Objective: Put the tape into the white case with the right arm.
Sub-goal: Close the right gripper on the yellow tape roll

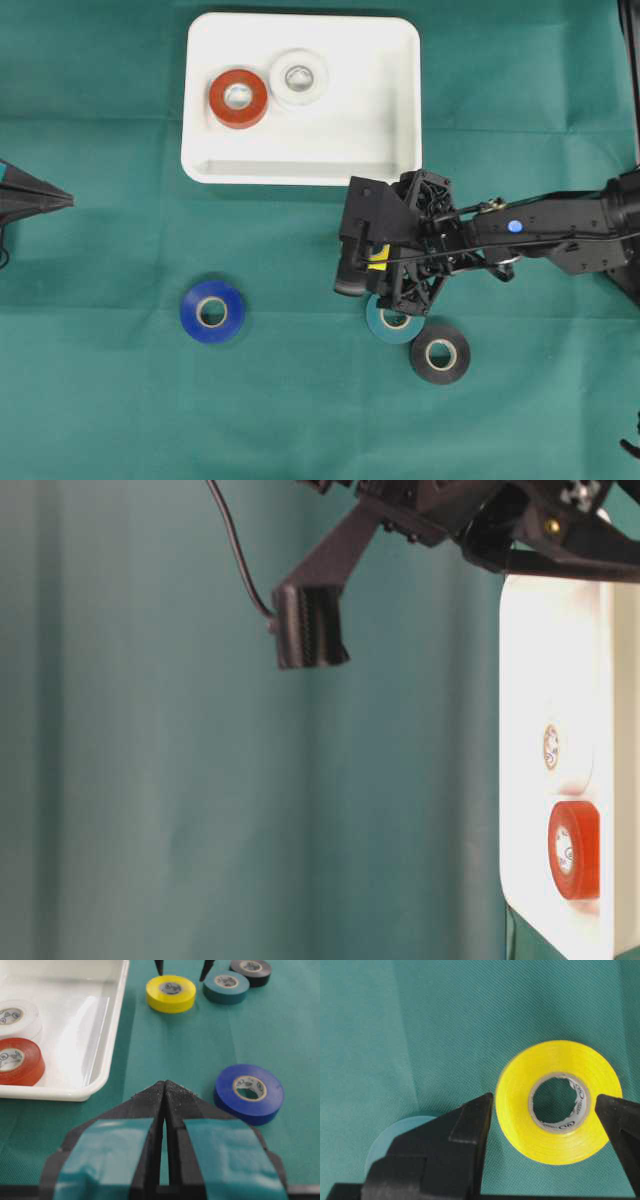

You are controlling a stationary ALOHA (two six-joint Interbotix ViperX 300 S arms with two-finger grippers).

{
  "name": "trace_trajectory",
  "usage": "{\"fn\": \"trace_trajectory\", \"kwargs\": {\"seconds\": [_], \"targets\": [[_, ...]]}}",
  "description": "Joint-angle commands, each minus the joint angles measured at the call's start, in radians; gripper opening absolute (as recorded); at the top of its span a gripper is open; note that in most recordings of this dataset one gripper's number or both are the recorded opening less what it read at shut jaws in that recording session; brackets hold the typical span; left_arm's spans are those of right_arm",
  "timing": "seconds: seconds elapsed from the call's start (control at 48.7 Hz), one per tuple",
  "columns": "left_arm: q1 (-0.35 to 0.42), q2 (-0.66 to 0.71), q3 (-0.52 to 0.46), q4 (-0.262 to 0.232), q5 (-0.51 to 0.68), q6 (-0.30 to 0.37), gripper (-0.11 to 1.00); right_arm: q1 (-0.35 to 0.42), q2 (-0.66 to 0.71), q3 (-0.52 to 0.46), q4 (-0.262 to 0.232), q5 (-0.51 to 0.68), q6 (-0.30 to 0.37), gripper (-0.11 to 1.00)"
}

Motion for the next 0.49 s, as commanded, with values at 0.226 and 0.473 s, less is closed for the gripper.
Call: {"fn": "trace_trajectory", "kwargs": {"seconds": [0.226, 0.473], "targets": [[0.003, 0.008, -0.012, 0.0, -0.009, 0.0, 0.0, 0.012, 0.0, -0.041, 0.008, 0.015, 0.037, 0.5], [0.003, 0.008, -0.012, 0.0, -0.011, 0.0, 0.0, 0.018, 0.037, -0.041, 0.008, -0.014, 0.04, 0.5]]}}
